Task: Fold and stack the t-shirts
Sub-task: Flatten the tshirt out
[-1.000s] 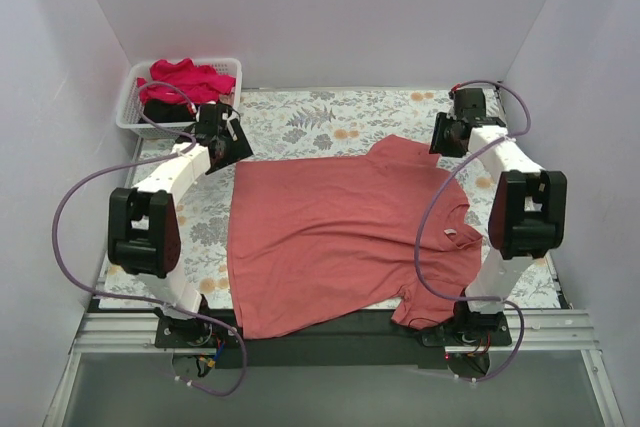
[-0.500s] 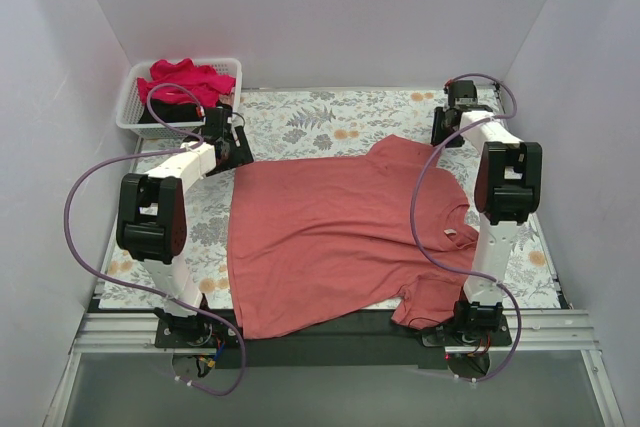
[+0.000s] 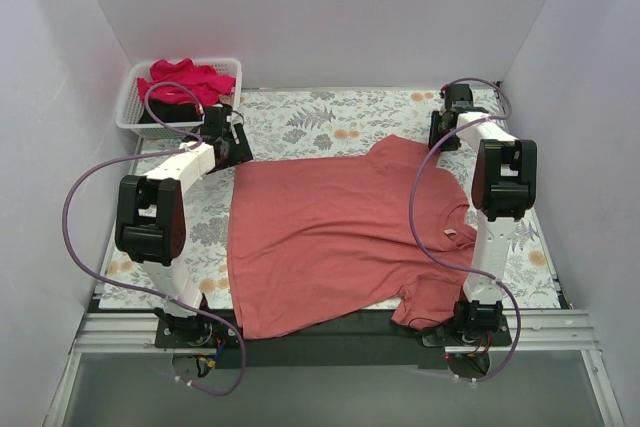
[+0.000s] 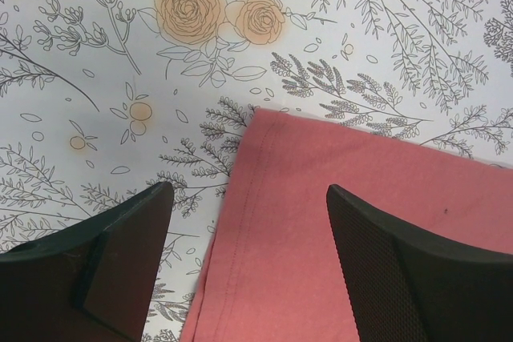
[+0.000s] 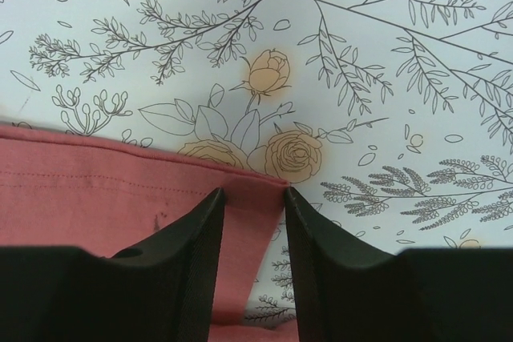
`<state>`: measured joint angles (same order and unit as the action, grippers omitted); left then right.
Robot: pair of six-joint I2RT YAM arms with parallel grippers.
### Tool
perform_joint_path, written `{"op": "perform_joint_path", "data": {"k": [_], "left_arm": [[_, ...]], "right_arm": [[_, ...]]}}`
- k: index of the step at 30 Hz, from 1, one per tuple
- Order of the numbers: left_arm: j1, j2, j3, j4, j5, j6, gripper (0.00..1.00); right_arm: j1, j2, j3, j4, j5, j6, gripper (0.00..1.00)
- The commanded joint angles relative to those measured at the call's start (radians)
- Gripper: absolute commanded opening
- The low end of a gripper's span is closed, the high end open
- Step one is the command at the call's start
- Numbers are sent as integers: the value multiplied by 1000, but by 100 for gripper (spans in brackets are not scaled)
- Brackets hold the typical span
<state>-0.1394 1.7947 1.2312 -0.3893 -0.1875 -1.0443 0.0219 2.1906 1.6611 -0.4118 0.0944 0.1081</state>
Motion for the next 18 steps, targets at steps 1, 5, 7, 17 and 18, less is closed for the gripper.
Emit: {"op": "perform_joint_path", "data": {"k": [1, 5, 7, 17, 18], "left_arm": [[4, -58, 10, 7, -29, 4, 76], [6, -58, 8, 7, -30, 6, 76], [6, -58, 5, 6, -30, 6, 76], [17, 21, 20, 26, -83, 23, 70], [17, 43, 34, 26, -70, 23, 69]], "right_arm": [[13, 37, 8, -5, -2, -10, 42], [18, 38, -7, -18, -7, -4, 25], [18, 37, -6, -18, -7, -1, 16], [61, 52, 143, 10, -5, -42, 1], [75, 51, 149, 17, -4, -47, 1]]}}
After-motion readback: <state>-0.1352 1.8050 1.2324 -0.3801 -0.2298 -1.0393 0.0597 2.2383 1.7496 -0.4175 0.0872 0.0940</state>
